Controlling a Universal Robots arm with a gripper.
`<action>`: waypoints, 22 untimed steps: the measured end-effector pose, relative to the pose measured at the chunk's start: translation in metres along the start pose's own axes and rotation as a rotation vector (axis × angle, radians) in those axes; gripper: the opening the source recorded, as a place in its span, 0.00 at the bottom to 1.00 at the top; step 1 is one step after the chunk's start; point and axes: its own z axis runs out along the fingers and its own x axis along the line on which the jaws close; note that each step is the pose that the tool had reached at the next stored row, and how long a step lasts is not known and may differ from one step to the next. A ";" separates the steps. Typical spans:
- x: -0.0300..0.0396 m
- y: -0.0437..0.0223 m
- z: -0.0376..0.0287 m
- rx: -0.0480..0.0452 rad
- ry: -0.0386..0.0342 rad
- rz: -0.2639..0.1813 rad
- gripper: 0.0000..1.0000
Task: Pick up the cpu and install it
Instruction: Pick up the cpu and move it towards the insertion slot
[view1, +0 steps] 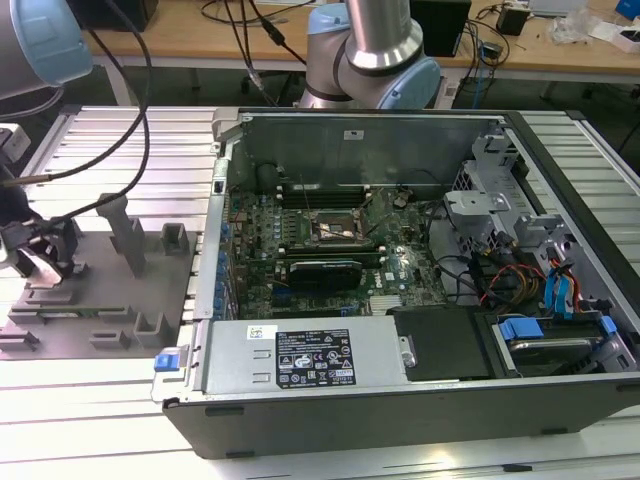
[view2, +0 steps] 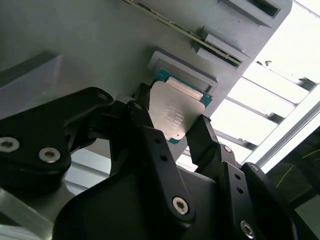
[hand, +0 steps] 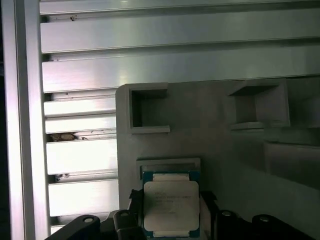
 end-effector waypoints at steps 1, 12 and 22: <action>0.0001 -0.0001 0.0016 0.0000 0.0000 0.000 0.54; 0.0005 -0.0005 0.0118 -0.0019 0.0012 -0.023 0.54; 0.0005 -0.0005 0.0118 -0.0020 0.0012 -0.023 0.61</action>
